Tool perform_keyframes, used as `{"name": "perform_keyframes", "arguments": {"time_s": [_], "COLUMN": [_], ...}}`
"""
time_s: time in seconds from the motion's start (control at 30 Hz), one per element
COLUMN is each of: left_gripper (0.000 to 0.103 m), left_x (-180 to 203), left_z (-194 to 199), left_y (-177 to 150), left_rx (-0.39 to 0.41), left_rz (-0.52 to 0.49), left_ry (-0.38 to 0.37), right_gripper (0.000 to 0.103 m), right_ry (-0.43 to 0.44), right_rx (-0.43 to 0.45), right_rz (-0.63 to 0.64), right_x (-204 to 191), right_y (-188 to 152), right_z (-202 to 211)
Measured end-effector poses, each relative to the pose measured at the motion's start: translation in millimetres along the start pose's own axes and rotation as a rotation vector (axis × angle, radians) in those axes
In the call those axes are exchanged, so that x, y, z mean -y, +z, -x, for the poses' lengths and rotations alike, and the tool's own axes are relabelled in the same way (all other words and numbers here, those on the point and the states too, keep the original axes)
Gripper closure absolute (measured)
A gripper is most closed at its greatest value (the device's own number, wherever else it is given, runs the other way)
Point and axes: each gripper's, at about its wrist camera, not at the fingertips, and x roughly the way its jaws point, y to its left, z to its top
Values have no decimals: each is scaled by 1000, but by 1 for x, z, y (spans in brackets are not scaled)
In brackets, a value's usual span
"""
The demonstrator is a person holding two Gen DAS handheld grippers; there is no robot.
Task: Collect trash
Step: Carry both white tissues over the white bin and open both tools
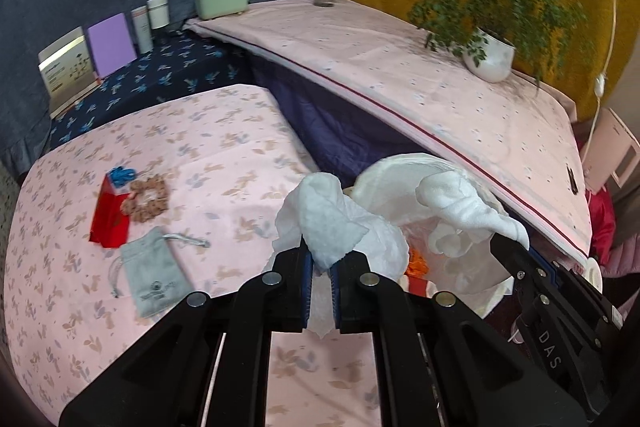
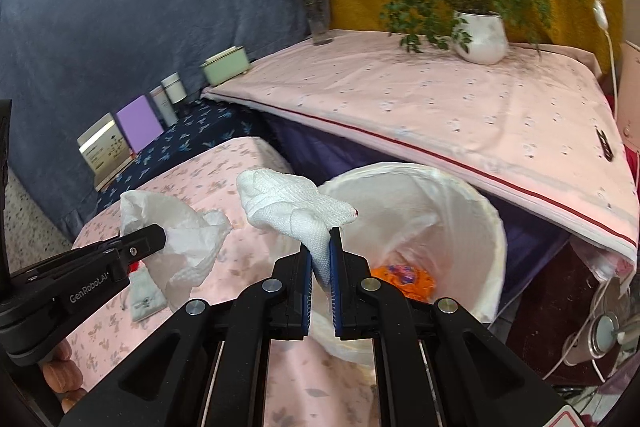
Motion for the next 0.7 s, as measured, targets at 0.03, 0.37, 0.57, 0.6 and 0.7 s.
{"name": "perform_keyframes", "arguments": {"time_s": [0.03,0.37,0.57,0.6,0.7], "left_gripper": [96,95,94,94,91], "left_x": [6,68,92,94,100], "left_z": [-1,-20,-33,-35,-39], "left_y": [0,2,2,2,4], "left_rx": [-1,-32,-53,-56,-59], "left_rz": [-10,-117,-160,-164,-174], "left_ry": [-7,-58,-74,-78,-84], "right_gripper": [95,95,95,95,95], "right_ry": [-7,-69,-91,-92,-97], "right_rx": [2,13,11,10,7], "right_rz": [-9,-98,-126,-129,-136], "right_x": [6,65,84,86,91], "right_y": [0,-4,-5,-4,-5], "right_z": [1,10,8,7,5]}}
